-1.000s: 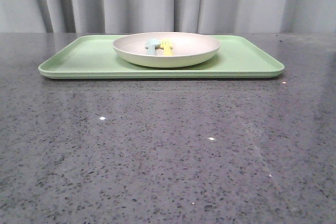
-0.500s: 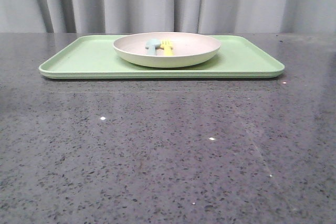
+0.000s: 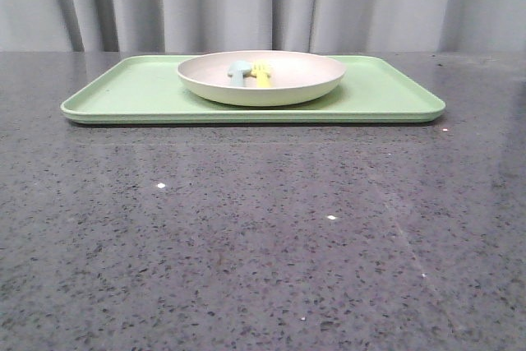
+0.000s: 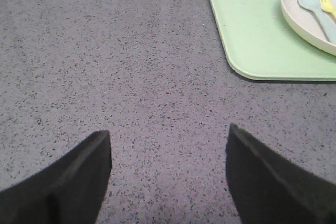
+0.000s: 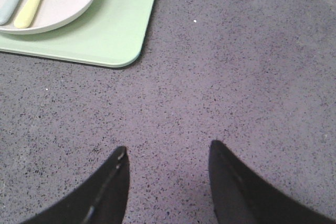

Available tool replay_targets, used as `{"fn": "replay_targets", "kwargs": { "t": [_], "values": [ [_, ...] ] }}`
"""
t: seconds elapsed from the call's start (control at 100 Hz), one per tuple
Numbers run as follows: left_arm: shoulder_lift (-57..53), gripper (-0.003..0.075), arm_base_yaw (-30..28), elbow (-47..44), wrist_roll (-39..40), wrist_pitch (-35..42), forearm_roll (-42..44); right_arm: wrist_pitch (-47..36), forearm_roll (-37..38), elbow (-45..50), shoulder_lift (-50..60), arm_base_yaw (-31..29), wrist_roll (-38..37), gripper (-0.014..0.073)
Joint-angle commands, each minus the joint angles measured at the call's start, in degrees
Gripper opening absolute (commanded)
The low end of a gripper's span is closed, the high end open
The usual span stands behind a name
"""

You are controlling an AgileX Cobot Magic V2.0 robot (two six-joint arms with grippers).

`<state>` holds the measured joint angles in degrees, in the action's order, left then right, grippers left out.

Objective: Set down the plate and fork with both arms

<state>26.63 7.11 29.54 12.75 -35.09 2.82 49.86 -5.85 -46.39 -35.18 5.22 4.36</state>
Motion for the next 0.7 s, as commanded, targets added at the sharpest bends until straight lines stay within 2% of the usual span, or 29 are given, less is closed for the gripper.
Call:
{"fn": "replay_targets", "kwargs": {
  "t": [0.0,0.15,0.31,0.5,0.69],
  "values": [
    [-1.1,0.0459,0.0,0.8,0.7,4.3,-0.4,-3.1,0.3,-2.0,-0.5,-0.2,0.4,0.0365],
    [-1.2,0.0459,0.0,0.8,0.7,4.2,-0.4,-3.8,-0.4,-2.0,-0.5,-0.2,0.4,0.0365],
    [-1.2,0.0459,0.0,0.8,0.7,4.2,-0.4,-4.2,-5.1,-4.1,-2.8,-0.2,0.4,0.0365],
    [-1.2,0.0459,0.0,0.8,0.7,4.5,-0.4,-2.9,-9.1,-11.8,-11.3,0.5,0.4,0.0365],
    [-1.2,0.0459,0.0,0.8,0.7,4.5,-0.4,-3.6,-9.6,-21.8,-21.9,5.7,0.4,0.0365]
  ]
}}
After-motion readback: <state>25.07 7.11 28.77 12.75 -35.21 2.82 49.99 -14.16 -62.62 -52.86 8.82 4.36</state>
